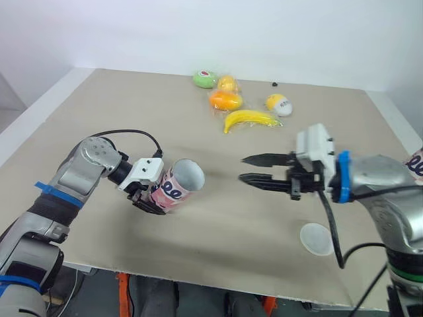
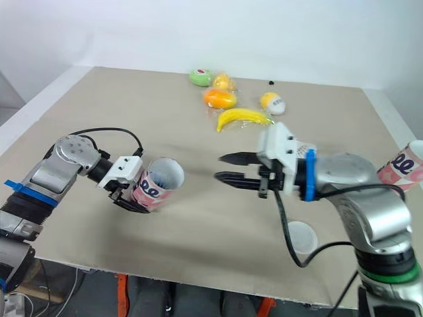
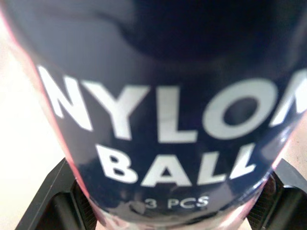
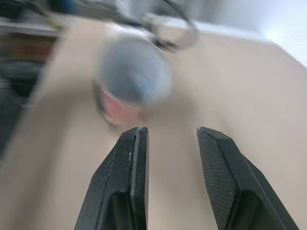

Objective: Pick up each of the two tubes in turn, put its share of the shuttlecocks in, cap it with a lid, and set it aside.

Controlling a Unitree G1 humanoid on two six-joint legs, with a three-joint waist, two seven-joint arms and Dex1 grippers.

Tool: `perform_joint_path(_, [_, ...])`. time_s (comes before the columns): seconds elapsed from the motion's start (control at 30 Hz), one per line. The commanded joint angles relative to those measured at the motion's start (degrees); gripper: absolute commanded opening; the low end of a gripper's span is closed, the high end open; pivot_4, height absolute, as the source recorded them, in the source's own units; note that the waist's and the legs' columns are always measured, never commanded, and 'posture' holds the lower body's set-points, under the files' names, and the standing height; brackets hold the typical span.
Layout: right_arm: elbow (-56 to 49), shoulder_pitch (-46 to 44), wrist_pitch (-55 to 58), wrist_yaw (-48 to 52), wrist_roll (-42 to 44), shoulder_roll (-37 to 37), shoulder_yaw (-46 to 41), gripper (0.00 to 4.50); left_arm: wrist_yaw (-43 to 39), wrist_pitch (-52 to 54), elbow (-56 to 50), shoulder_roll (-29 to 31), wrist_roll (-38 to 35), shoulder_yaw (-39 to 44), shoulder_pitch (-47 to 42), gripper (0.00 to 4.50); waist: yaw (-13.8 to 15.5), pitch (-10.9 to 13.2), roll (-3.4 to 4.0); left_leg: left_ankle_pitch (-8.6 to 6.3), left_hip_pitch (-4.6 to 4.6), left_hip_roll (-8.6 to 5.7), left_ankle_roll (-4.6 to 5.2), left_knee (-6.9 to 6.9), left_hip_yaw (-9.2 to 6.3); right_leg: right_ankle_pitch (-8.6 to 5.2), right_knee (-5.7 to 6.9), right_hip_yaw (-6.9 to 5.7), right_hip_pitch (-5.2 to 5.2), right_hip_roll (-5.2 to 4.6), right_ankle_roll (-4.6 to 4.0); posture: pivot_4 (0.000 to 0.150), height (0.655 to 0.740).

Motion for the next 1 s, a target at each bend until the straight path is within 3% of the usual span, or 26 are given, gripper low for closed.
perform_joint_path(0.03, [1.20, 8.79, -0.54, -1.42, -1.16, -1.10, -10.93, 1.82, -1.02, 0.09, -0.28, -0.83, 0.14, -3.04, 2.09, 3.37, -0.25, -0.06, 0.13, -0.03, 0.00, 0.00, 0.03, 0.01, 0.05, -0.02, 0.00, 0.05, -0.02, 0.00, 0.00, 0.150, 0.6946])
perform_joint_path(0.13, [6.40, 14.64, -2.55, -2.93, -3.87, -0.94, -15.11, 1.82, -1.02, -0.15, -0.06, -1.06, 0.22, -3.03, 2.10, 3.37, -0.53, -0.20, 0.36, -0.06, 0.06, -0.06, 0.07, 0.00, 0.07, -0.06, 0.01, 0.09, 0.04, -0.03, 0.05, 0.150, 0.6946])
perform_joint_path(0.27, [12.29, 14.95, -4.36, -5.70, -5.32, 0.28, -15.93, 1.82, -1.02, -0.36, 0.12, -1.61, 0.26, -2.69, 2.11, 3.37, -0.74, -0.22, 0.41, -0.04, 0.11, -0.06, 0.07, 0.09, 0.09, -0.17, 0.00, 0.14, 0.09, -0.02, 0.26, 0.150, 0.6946])
perform_joint_path(0.47, [14.79, 17.94, -4.73, -5.86, -6.78, -0.16, -14.43, 3.59, -1.02, 0.24, -0.46, -1.86, 0.44, -2.35, 2.55, 3.37, -0.73, -0.24, 0.43, -0.06, 0.08, -0.14, 0.09, 0.24, 0.08, -0.23, 0.00, 0.18, 0.18, -0.07, 0.15, 0.150, 0.6946])
perform_joint_path(1.0, [25.16, 12.74, -7.84, -9.25, -10.48, 1.68, -8.96, 3.59, -1.02, 0.17, -0.10, -2.28, 0.81, -1.88, 2.40, 3.37, -0.73, -0.26, 0.46, -0.07, 0.08, -0.25, 0.12, 0.24, 0.06, -0.23, 0.00, 0.19, 0.19, -0.13, 0.17, 0.150, 0.6946])
